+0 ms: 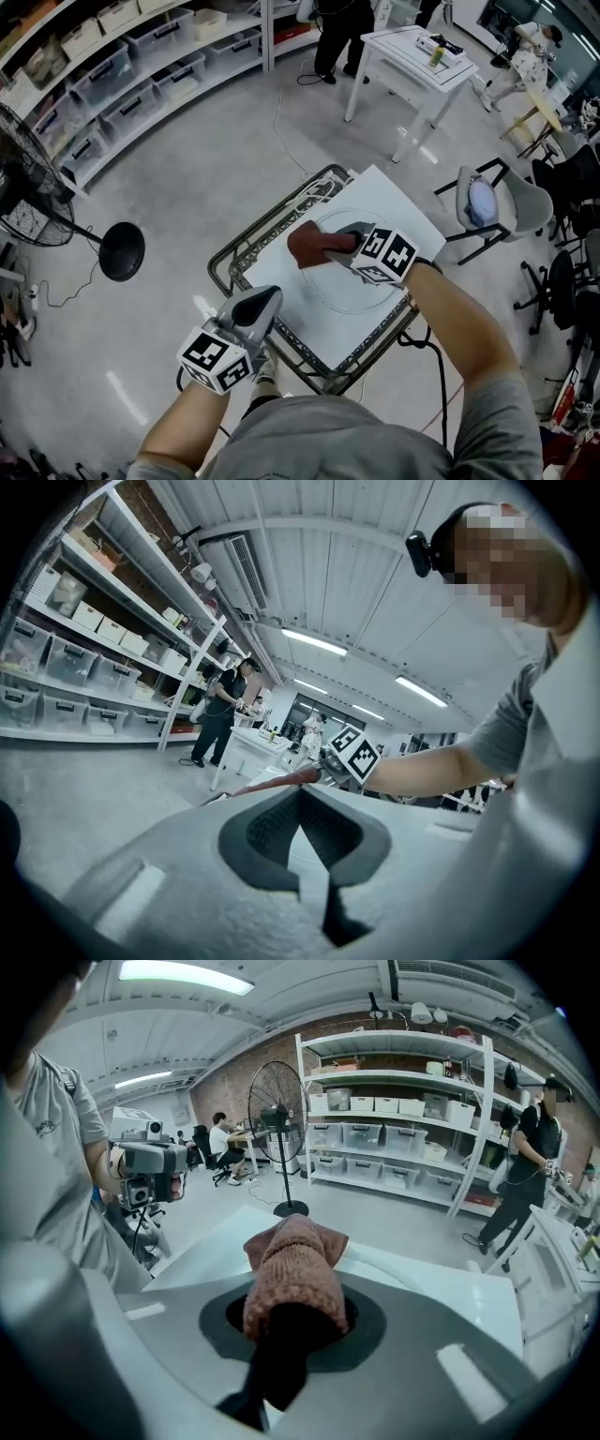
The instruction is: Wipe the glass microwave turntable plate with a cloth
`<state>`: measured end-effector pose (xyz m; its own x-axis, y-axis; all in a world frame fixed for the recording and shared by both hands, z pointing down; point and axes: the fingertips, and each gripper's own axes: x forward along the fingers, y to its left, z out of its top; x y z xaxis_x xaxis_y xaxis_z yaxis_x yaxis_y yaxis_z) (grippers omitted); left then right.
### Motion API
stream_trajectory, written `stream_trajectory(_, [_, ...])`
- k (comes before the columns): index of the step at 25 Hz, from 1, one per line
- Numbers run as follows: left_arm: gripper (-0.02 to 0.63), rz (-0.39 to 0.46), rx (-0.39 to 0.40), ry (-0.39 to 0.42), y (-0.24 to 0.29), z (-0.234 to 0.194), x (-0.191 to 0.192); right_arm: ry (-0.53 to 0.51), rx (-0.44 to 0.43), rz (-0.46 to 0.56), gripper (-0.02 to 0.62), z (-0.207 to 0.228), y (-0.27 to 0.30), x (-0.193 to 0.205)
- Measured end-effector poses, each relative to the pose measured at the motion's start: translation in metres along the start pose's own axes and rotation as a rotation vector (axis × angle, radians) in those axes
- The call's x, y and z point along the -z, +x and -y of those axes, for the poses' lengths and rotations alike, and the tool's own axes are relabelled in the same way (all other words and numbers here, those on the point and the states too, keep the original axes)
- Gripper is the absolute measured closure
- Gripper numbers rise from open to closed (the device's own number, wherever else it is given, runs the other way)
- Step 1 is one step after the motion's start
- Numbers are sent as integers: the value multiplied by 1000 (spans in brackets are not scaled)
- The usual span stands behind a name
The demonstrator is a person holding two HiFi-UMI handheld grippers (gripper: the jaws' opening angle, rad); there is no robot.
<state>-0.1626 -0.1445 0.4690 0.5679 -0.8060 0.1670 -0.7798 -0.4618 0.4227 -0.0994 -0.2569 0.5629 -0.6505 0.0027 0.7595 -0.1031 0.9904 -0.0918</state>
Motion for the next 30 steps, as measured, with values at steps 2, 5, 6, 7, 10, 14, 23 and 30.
stream_trajectory(2, [603, -7, 15, 5, 8, 7, 2, 21, 22, -3, 526, 7, -11, 13])
stream_trajectory(5, [602, -18, 39, 12, 22, 21, 4, 47, 54, -8, 526, 18, -32, 34])
stream_trajectory(6, [603, -22, 48, 14, 27, 26, 5, 57, 67, -10, 526, 22, -39, 42])
stream_trajectory(7, [603, -27, 58, 16, 31, 32, 7, 68, 80, -12, 526, 26, -47, 50])
stream_trajectory(10, [603, -43, 92, 24, 46, 49, 11, 105, 127, -16, 526, 40, -72, 78])
stream_trajectory(14, [603, -56, 123, 37, 64, 65, 16, 155, 187, -23, 526, 56, -103, 115])
stream_trajectory(23, [603, -66, 142, 52, 89, 86, 21, 211, 251, -33, 526, 71, -147, 159])
stream_trajectory(30, [603, -39, 85, 35, 67, 64, 15, 154, 143, 93, 526, 35, -124, 82])
